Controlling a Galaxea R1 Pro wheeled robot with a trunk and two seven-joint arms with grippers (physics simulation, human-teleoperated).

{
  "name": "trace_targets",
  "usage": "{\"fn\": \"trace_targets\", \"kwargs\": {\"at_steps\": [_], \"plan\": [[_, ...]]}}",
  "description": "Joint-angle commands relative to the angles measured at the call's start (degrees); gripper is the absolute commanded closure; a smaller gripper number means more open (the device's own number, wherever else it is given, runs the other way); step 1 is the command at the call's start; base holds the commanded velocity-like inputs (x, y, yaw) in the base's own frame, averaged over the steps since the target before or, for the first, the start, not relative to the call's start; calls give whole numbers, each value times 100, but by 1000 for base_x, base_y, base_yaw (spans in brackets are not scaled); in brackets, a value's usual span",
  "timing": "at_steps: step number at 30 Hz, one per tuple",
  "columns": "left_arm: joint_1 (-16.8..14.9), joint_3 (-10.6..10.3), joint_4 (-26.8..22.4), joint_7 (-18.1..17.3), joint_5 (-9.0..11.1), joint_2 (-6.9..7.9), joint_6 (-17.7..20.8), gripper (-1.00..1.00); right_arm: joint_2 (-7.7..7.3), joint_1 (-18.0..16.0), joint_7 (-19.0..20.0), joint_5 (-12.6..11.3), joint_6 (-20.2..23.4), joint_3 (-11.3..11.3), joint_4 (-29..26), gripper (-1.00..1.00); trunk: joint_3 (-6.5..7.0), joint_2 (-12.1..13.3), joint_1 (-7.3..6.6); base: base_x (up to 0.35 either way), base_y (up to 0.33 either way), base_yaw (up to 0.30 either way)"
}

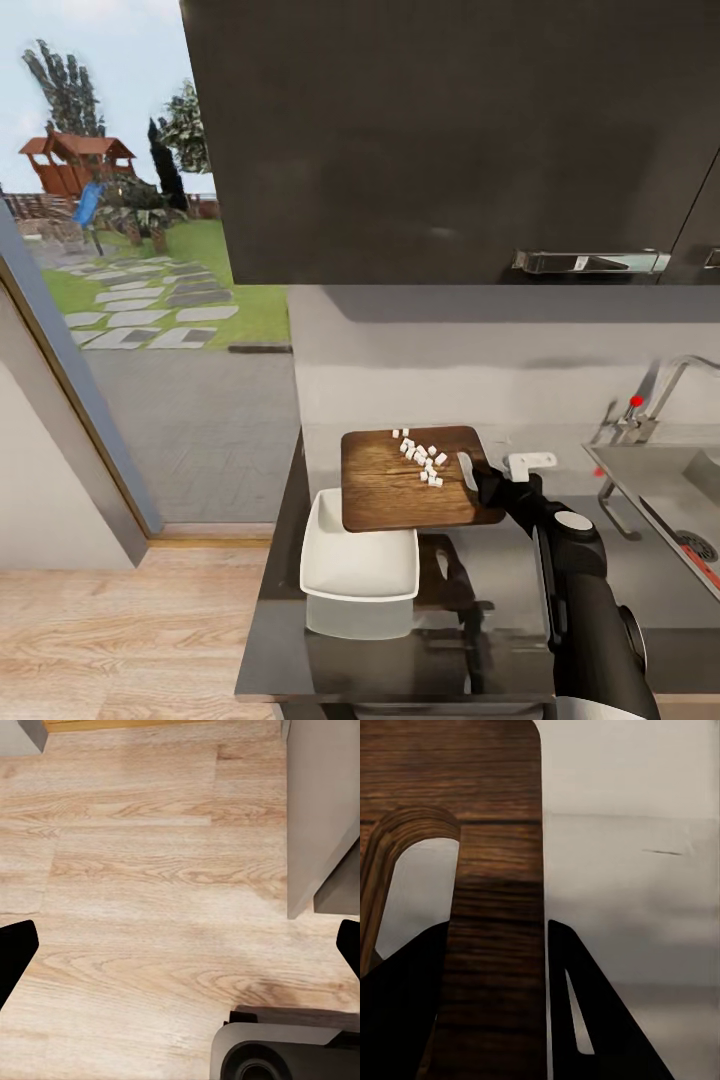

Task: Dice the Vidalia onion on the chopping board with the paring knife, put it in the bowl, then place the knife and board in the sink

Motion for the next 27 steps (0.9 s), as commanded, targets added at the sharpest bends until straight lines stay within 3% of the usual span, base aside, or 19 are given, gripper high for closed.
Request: {"fn": "trace_targets", "kwargs": {"at_steps": [1,7,14,24,27], "plan": [[-3,-48,-8,54,3,3,-2,-100,6,-7,55,57,13,-13,-9,100,-13,-13,4,0,0,0],[-3,-46,-8,54,3,3,-4,-100,6,-7,58,57,-48,-18,-9,100,-13,-13,4,0,0,0],[-3,-43,-10,45,-2,5,-4,-100,6,-7,53,65,-512,-20,-7,100,-13,-13,4,0,0,0],[-6,-50,-14,45,-8,12,-4,-100,6,-7,54,66,-559,-13,-9,100,-13,-13,4,0,0,0],[-7,-51,-16,45,-11,12,-4,-100,6,-7,51,73,-559,135,-9,100,-13,-13,4,0,0,0]]}}
